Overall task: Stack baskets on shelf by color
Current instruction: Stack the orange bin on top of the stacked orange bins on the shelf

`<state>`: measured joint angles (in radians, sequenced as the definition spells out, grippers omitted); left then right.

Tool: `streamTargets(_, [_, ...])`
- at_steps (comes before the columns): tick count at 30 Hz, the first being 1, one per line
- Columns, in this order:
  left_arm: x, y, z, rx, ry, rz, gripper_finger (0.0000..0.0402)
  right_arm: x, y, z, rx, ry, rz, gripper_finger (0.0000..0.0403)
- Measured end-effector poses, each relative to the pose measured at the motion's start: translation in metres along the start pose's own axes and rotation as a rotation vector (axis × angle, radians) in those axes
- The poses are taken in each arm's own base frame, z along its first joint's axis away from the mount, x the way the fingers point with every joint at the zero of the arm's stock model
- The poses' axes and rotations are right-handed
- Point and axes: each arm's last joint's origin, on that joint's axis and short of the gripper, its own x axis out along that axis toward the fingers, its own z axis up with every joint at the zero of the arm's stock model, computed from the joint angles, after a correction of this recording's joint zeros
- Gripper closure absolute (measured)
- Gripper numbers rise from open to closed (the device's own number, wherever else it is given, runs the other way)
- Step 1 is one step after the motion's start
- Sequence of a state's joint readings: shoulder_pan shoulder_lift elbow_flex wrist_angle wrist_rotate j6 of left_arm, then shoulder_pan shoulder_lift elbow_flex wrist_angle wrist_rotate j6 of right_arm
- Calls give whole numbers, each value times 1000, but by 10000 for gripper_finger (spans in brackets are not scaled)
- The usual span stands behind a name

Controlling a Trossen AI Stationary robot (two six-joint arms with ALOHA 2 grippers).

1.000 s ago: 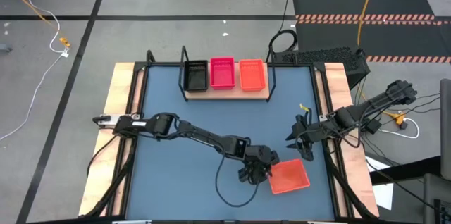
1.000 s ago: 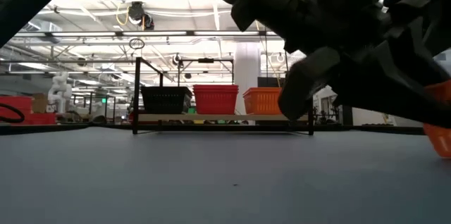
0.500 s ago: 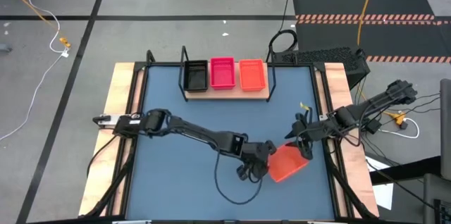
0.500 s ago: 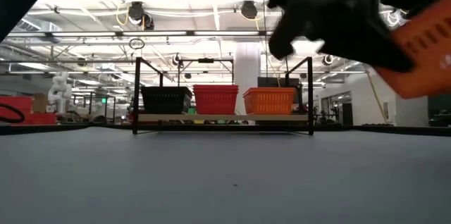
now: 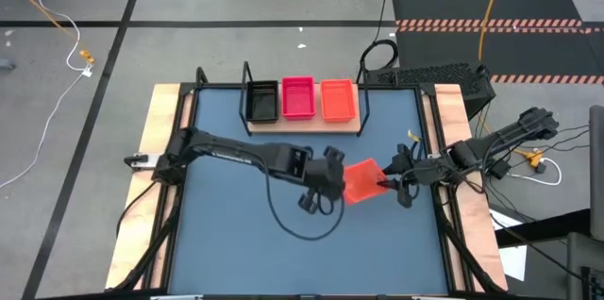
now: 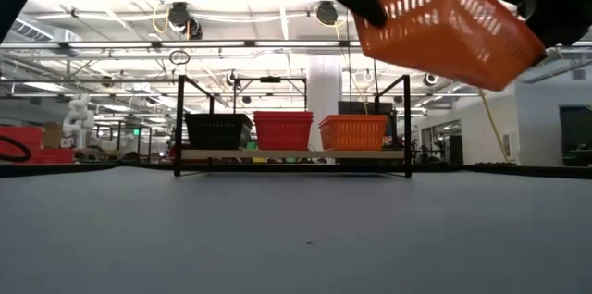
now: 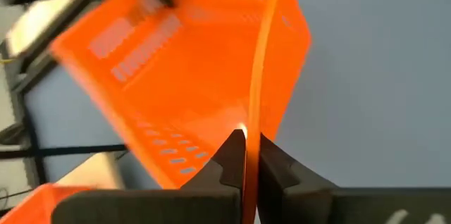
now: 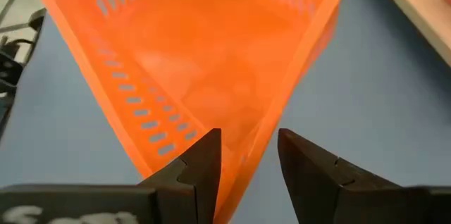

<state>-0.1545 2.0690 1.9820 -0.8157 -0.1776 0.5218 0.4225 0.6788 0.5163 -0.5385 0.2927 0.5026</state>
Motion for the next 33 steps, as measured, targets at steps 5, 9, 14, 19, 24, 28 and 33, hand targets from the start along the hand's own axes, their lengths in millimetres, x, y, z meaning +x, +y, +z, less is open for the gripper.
streamTargets(5, [-30,18,-9,35,-22,-19,395,-1,0,1,3,-13,10,266])
streamTargets(9, [-55,19,-24,115,10,-183,396,-6,-1,-2,-38,14,71,266])
streamTargets(14, [-75,19,-36,107,-21,-381,397,-15,-4,-3,-77,-26,76,266])
streamTargets(19, [-72,53,-40,-13,18,-55,393,-18,-9,-2,-73,-84,9,266])
streamTargets(24, [-54,92,-58,-126,22,102,397,-19,-11,0,-45,-114,-10,266])
streamTargets(28, [-35,123,-73,-279,-33,202,397,-19,-11,1,-41,-118,-15,266])
streamTargets(33, [9,142,-94,-391,11,269,395,-19,-11,1,-46,-119,-14,266])
